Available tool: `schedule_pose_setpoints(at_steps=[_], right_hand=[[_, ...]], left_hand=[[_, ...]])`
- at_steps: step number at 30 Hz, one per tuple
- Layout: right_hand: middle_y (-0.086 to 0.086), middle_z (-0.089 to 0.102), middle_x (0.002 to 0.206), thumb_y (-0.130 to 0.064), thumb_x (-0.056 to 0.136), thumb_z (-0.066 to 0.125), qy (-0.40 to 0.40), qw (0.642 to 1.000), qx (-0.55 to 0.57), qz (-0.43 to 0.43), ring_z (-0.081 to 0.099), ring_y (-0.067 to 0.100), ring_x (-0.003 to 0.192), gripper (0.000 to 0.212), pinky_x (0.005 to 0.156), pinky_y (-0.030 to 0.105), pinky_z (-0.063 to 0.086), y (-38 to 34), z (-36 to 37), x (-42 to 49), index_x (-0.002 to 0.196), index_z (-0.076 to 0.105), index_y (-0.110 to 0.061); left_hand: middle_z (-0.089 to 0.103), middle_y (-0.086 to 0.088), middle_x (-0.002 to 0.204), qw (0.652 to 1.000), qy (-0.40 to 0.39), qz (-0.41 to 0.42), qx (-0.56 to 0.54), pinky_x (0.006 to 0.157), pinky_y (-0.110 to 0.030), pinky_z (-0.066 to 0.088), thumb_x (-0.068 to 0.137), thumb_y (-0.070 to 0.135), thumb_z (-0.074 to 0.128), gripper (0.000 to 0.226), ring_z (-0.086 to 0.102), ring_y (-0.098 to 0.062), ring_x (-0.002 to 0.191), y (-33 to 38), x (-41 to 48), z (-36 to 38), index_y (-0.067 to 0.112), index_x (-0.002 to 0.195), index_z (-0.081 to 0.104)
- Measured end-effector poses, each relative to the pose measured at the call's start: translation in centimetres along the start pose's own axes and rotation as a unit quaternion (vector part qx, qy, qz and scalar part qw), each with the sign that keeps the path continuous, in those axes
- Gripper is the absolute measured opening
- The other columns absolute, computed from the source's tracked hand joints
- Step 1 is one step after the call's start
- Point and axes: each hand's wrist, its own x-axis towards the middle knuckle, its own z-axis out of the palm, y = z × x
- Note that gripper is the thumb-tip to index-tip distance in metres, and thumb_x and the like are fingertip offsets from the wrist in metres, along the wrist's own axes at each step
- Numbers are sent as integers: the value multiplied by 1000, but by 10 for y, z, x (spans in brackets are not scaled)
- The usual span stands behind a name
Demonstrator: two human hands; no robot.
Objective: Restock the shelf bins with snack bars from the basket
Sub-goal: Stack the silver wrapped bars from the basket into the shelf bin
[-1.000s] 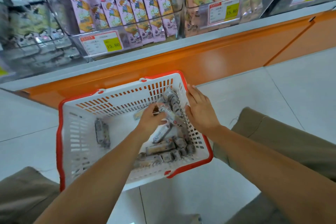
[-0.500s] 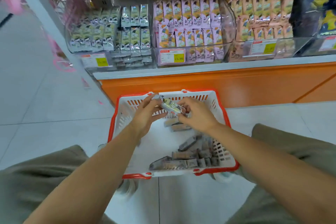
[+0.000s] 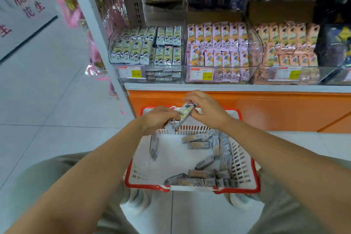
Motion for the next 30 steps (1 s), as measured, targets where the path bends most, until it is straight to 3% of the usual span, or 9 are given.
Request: schedule_pose_setpoints(at_steps=[2,5,8,12,16,19,24,27,30], right_hand=[[3,49,134,-8,90,56,29,1000,-2,1,46,17,124,47,100,31,40,-9,-7,9,136,52,-18],[2,44,140,-12,94,51,91,996,-2,13,42,17,128,48,105,32,36,-17,-20,27,141,43,-18],[2,42,141,-10,94,49,126,992,6,18,40,20,132,46,108,39,36,-19,-31,49,139,44,-19],[2,39,149,-12,93,51,143,989,-30,36,37,21,135,52,111,41,32,-16,-40,77,143,41,-19],[2,23,160,-18,95,51,102,989,-85,63,20,20,147,62,119,42,18,-8,-46,102,152,26,-19],[3,16,162,-21,97,51,87,988,-111,57,16,21,148,63,120,41,15,-2,-50,117,154,23,-18],[2,16,162,-24,98,49,92,989,-108,43,17,21,147,60,118,42,17,10,-53,132,152,25,-21],[-2,11,163,-29,100,46,76,993,-88,35,13,18,148,62,119,43,16,20,-53,133,154,18,-23],[-4,5,163,-34,100,44,67,994,-81,32,12,16,149,66,120,46,15,25,-52,132,156,11,-21]], left_hand=[[67,-15,91,999,46,25,7,79,-39,44,69,30,70,32,60,-26,85,10,-3,-9,8,91,69],[73,-12,87,987,138,70,-48,79,-39,53,84,21,69,22,68,-31,82,33,-5,-28,4,97,68],[70,-9,82,964,218,147,-47,72,-33,54,87,19,70,14,64,-24,78,63,-6,-44,5,85,69],[67,-5,99,940,302,155,-23,74,-32,55,82,31,76,33,62,-20,86,96,9,-57,5,102,69],[62,-8,84,921,352,138,93,85,-43,55,86,35,72,26,65,-27,79,124,26,-67,18,76,55],[64,-10,78,897,377,110,203,79,-44,56,87,44,66,29,68,-33,82,135,40,-75,23,75,51],[69,-7,86,866,386,110,299,75,-36,54,89,49,63,40,66,-28,86,143,62,-76,16,112,61],[68,-6,76,859,373,122,328,72,-35,55,89,48,63,29,66,-27,78,148,70,-70,20,91,57],[68,-9,66,852,365,137,349,77,-37,54,90,47,62,39,65,-27,70,147,77,-66,11,73,62]])
